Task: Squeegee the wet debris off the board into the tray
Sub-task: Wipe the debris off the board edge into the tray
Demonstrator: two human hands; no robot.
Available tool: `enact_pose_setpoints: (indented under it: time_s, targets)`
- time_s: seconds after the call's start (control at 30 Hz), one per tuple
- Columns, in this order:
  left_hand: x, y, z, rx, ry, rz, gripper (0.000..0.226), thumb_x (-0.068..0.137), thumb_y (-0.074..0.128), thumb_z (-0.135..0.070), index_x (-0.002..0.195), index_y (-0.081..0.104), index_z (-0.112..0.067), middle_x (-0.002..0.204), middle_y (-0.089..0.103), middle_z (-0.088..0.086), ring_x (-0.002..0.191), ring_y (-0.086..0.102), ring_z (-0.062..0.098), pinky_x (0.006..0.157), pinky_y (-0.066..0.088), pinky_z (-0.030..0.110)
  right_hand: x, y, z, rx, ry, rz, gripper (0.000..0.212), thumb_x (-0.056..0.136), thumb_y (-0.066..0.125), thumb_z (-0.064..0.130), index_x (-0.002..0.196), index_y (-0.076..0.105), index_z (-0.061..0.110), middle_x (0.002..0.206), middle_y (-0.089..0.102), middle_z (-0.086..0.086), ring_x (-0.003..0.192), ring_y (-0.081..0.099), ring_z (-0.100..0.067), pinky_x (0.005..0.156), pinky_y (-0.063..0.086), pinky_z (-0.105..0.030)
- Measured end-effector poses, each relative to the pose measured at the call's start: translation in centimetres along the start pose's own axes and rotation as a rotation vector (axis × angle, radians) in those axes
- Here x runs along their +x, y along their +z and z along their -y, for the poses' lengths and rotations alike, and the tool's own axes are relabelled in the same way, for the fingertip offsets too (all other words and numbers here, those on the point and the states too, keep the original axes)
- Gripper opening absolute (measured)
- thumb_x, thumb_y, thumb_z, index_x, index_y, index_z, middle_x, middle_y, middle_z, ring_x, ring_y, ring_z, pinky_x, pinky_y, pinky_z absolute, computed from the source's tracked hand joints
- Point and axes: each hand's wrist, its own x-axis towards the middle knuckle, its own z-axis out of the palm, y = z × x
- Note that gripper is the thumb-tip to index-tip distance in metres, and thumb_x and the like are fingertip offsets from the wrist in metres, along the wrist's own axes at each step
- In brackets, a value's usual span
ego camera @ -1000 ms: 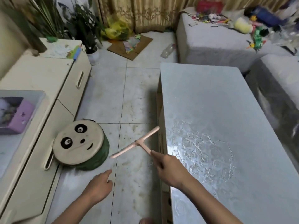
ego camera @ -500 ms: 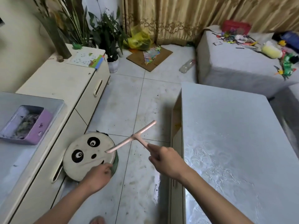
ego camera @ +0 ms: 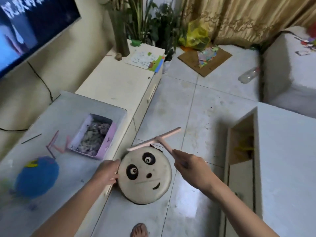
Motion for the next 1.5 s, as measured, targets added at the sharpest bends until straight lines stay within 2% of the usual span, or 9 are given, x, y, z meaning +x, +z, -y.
enact_pose_setpoints:
  time_s: [0.2, 0.43, 0.77, 1.03, 1.13, 1.17, 1.23, 1.33, 1.5]
  targets:
    - [6.3, -7.4, -1.2, -0.34, -0.137, -0.138, 0.045, 0.094, 0.058, -0.028, 0.128, 0.048, 0.0, 0.125, 0.048, 0.025, 0.114, 0.055, 0.041, 0.095, 0.047, 0.047, 5.6, 2.7, 3.9, 0.009, -0.046, 0.027, 0.018, 0.091, 0.046, 0.017, 0.105, 0.055, 0.024, 0.065, 0.047, 0.01, 0.061, 0.036, -0.01, 0.053, 0.033, -0.02]
    - [11.7, -10.7, -0.6, -0.509, -0.194, -0.128, 0.013, 0.099, 0.048, -0.012, 0.105, 0.052, -0.001, 0.083, 0.057, 0.02, 0.08, 0.058, 0.033, 0.101, 0.044, 0.047, 8.9, 4.0, 5.5, 0.033, -0.002, 0.116, 0.05, 0.089, 0.042, 0.01, 0.098, 0.052, 0.059, 0.07, 0.042, -0.005, 0.057, 0.028, -0.011, 0.05, 0.033, -0.016]
    - [13.2, -11.2, -0.6, -0.546, -0.204, -0.085, 0.02, 0.087, 0.038, 0.014, 0.083, 0.046, -0.003, 0.083, 0.053, 0.016, 0.08, 0.057, 0.03, 0.09, 0.048, 0.047, 7.3, 3.1, 5.6, 0.109, 0.015, 0.123, 0.066, 0.092, 0.041, 0.009, 0.103, 0.046, 0.074, 0.066, 0.027, -0.002, 0.058, 0.02, -0.012, 0.045, 0.025, -0.011]
    - [9.3, -8.3, -0.7, -0.599, -0.109, 0.017, 0.025, 0.083, 0.038, 0.016, 0.093, 0.054, -0.001, 0.087, 0.065, 0.018, 0.084, 0.061, 0.028, 0.057, 0.06, 0.039, 2.3, 0.9, 1.7, 0.037, 0.069, 0.039, 0.073, 0.096, 0.044, 0.012, 0.113, 0.032, 0.081, 0.093, 0.062, -0.015, 0.06, 0.022, -0.011, 0.049, 0.034, -0.013]
    - [7.0, -6.4, -0.7, -0.602, -0.099, 0.039, 0.027, 0.082, 0.039, 0.016, 0.091, 0.056, -0.002, 0.091, 0.065, 0.017, 0.087, 0.061, 0.027, 0.051, 0.059, 0.036, -0.5, 0.1, -0.5, 0.082, 0.142, 0.037, 0.057, 0.097, 0.044, 0.014, 0.118, 0.043, 0.067, 0.117, 0.055, -0.018, 0.101, 0.034, -0.012, 0.061, 0.053, -0.031]
    - [6.0, -5.4, -0.9, -0.591, -0.094, 0.043, 0.026, 0.082, 0.039, 0.017, 0.088, 0.056, -0.002, 0.089, 0.064, 0.016, 0.085, 0.061, 0.026, 0.05, 0.059, 0.035, -1.7, -0.3, -1.3, 0.1, 0.168, 0.016, 0.045, 0.096, 0.045, 0.014, 0.119, 0.048, 0.052, 0.11, 0.061, -0.018, 0.073, 0.061, -0.034, 0.061, 0.053, -0.035]
    - [4.5, -4.0, -0.8, -0.586, -0.094, 0.055, 0.022, 0.084, 0.039, 0.017, 0.082, 0.053, 0.0, 0.086, 0.062, 0.017, 0.082, 0.06, 0.027, 0.056, 0.06, 0.037, -3.8, -0.8, -2.8, 0.123, 0.17, -0.021, 0.026, 0.095, 0.047, 0.012, 0.114, 0.053, 0.029, 0.067, 0.061, -0.004, 0.049, 0.039, -0.017, 0.051, 0.039, -0.023]
    - [1.4, -0.8, -0.1, -0.565, -0.117, 0.097, 0.02, 0.086, 0.041, 0.015, 0.078, 0.051, 0.0, 0.086, 0.06, 0.018, 0.082, 0.059, 0.028, 0.084, 0.055, 0.045, -7.7, -1.9, -4.8, 0.137, 0.21, -0.068, 0.037, 0.095, 0.049, 0.015, 0.115, 0.06, 0.044, 0.056, 0.038, 0.005, 0.048, 0.028, -0.009, 0.045, 0.028, -0.015]
    - [-3.2, 4.9, 2.3, -0.542, -0.167, 0.182, 0.021, 0.086, 0.041, 0.015, 0.074, 0.052, 0.002, 0.059, 0.066, 0.016, 0.071, 0.064, 0.028, 0.052, 0.058, 0.038, -14.3, -2.7, -9.7, 0.128, 0.317, -0.094, 0.045, 0.093, 0.057, 0.019, 0.136, 0.049, 0.032, 0.053, 0.053, 0.029, 0.056, 0.051, 0.004, 0.055, 0.038, -0.006]
